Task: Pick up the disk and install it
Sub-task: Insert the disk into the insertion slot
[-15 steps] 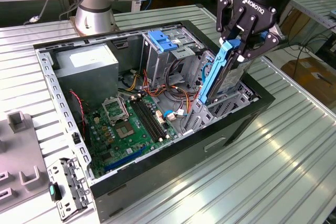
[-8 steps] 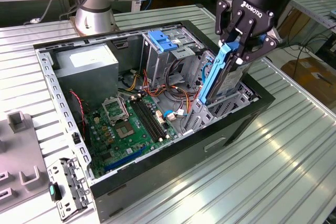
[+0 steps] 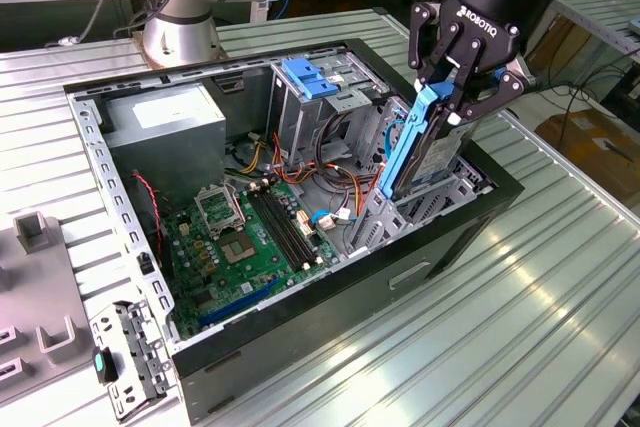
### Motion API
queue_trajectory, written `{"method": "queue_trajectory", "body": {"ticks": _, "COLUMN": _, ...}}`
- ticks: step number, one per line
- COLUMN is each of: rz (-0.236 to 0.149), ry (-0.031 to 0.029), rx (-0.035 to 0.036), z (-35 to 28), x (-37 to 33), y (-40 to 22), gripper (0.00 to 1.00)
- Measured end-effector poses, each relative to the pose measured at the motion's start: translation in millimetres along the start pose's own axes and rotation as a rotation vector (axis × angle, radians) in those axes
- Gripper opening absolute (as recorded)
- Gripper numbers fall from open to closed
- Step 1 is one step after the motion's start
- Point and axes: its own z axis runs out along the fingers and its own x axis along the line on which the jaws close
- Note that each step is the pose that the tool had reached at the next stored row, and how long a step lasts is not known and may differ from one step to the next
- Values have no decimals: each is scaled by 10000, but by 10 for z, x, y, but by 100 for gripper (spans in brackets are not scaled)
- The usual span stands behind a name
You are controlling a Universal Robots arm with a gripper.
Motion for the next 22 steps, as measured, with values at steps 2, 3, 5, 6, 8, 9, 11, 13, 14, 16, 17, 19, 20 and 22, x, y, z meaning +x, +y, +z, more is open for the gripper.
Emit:
{"method": "queue_trajectory", "body": {"ticks": 2, "rz": 0, "ry": 0, "rx": 0, "z": 0, "x": 0, "y": 0, "gripper": 37}}
{"method": "queue_trajectory", "body": {"ticks": 3, "rz": 0, "ry": 0, "rx": 0, "z": 0, "x": 0, "y": 0, "gripper": 37}}
{"method": "queue_trajectory", "body": {"ticks": 5, "rz": 0, "ry": 0, "rx": 0, "z": 0, "x": 0, "y": 0, "gripper": 37}}
{"method": "queue_trajectory", "body": {"ticks": 6, "rz": 0, "ry": 1, "rx": 0, "z": 0, "x": 0, "y": 0, "gripper": 37}}
{"method": "queue_trajectory", "body": {"ticks": 8, "rz": -3, "ry": -5, "rx": 1, "z": 7, "x": 0, "y": -1, "gripper": 38}}
{"method": "queue_trajectory", "body": {"ticks": 9, "rz": -2, "ry": -2, "rx": 0, "z": 20, "x": 0, "y": -1, "gripper": 45}}
{"method": "queue_trajectory", "body": {"ticks": 11, "rz": -1, "ry": -1, "rx": 0, "z": 79, "x": -1, "y": -1, "gripper": 45}}
{"method": "queue_trajectory", "body": {"ticks": 13, "rz": 0, "ry": 0, "rx": 0, "z": 116, "x": -2, "y": -1, "gripper": 45}}
{"method": "queue_trajectory", "body": {"ticks": 14, "rz": -1, "ry": 0, "rx": 0, "z": 148, "x": -2, "y": -2, "gripper": 45}}
{"method": "queue_trajectory", "body": {"ticks": 16, "rz": -7, "ry": 0, "rx": 0, "z": 207, "x": -3, "y": -5, "gripper": 45}}
{"method": "queue_trajectory", "body": {"ticks": 17, "rz": -9, "ry": 0, "rx": 0, "z": 225, "x": -3, "y": -6, "gripper": 45}}
{"method": "queue_trajectory", "body": {"ticks": 19, "rz": -13, "ry": 0, "rx": 0, "z": 261, "x": -4, "y": -8, "gripper": 43}}
{"method": "queue_trajectory", "body": {"ticks": 20, "rz": -16, "ry": 0, "rx": 1, "z": 283, "x": -4, "y": -10, "gripper": 43}}
{"method": "queue_trajectory", "body": {"ticks": 22, "rz": -22, "ry": 0, "rx": 0, "z": 341, "x": -6, "y": -23, "gripper": 30}}
